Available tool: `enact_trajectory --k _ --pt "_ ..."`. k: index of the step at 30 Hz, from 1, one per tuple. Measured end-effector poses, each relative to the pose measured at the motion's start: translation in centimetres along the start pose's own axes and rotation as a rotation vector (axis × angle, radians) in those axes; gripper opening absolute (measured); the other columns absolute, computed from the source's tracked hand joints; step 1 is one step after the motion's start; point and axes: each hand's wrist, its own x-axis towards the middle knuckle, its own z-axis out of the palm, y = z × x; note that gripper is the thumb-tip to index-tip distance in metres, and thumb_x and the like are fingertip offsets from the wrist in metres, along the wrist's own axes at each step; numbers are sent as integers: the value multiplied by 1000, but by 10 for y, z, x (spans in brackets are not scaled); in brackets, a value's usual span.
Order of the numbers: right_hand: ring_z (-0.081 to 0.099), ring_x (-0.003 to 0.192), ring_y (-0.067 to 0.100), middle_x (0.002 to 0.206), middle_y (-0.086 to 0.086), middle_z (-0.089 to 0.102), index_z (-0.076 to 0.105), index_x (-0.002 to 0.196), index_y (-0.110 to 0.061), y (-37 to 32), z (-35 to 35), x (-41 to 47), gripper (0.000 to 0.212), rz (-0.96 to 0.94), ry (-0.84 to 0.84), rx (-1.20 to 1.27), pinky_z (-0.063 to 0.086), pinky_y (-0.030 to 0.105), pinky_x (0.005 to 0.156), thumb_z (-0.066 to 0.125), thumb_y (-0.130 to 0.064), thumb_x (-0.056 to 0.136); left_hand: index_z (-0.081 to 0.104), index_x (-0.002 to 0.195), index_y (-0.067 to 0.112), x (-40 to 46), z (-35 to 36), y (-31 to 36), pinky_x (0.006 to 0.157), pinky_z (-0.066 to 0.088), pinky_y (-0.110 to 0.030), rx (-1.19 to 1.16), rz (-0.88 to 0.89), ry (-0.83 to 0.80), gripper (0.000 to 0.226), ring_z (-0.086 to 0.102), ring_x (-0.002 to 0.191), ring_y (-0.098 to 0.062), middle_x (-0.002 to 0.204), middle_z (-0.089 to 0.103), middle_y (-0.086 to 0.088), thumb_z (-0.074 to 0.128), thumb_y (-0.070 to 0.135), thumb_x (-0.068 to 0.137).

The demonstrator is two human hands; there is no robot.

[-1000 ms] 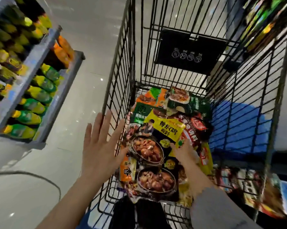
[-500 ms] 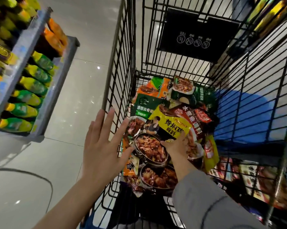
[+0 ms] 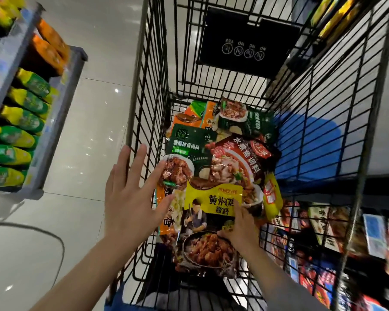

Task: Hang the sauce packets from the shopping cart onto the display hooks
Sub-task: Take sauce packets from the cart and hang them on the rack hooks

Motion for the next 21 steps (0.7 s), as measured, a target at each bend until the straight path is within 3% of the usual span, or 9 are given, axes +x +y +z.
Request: enact_trajectory --k 3,7,11,14,17,21 --pt "23 137 35 153 7 17 -11 147 -31 0 -11 -2 120 -38 -17 -161 33 51 103 70 -66 65 56 130 20 -1 0 0 101 36 -58 1 12 19 61 14 143 -34 151 32 -13 60 52 78" --pt "14 142 33 156 10 7 8 147 -32 -33 -53 37 108 -104 38 -71 27 53 109 65 -71 64 55 131 20 -1 3 -1 105 33 -56 8 22 44 61 16 143 -36 150 33 -13 60 52 79" --pt "18 141 30 155 9 17 20 147 -21 -73 -103 99 83 -201 203 83 23 44 112 61 -53 82 41 141 19 0 3 -2 108 29 -56 47 51 46 75 14 143 -37 151 30 -13 64 51 77" --pt "27 136 34 149 15 26 25 145 -14 -83 -127 154 70 -180 285 105 29 44 109 58 -38 87 30 145 17 -2 3 -2 105 31 -60 94 55 48 85 14 143 -39 153 26 -15 65 54 76" --pt "23 136 36 149 18 23 19 147 -18 -85 -141 203 72 -141 303 30 32 48 107 57 -34 88 30 145 18 -2 6 -1 104 31 -61 118 61 64 87 16 142 -40 152 27 -16 65 56 75" --pt "11 142 35 156 13 9 7 150 -23 -98 -140 236 78 -143 271 -89 24 52 112 54 -43 90 30 145 21 -2 8 -1 105 32 -59 128 41 53 85 17 142 -39 153 28 -13 64 56 76"
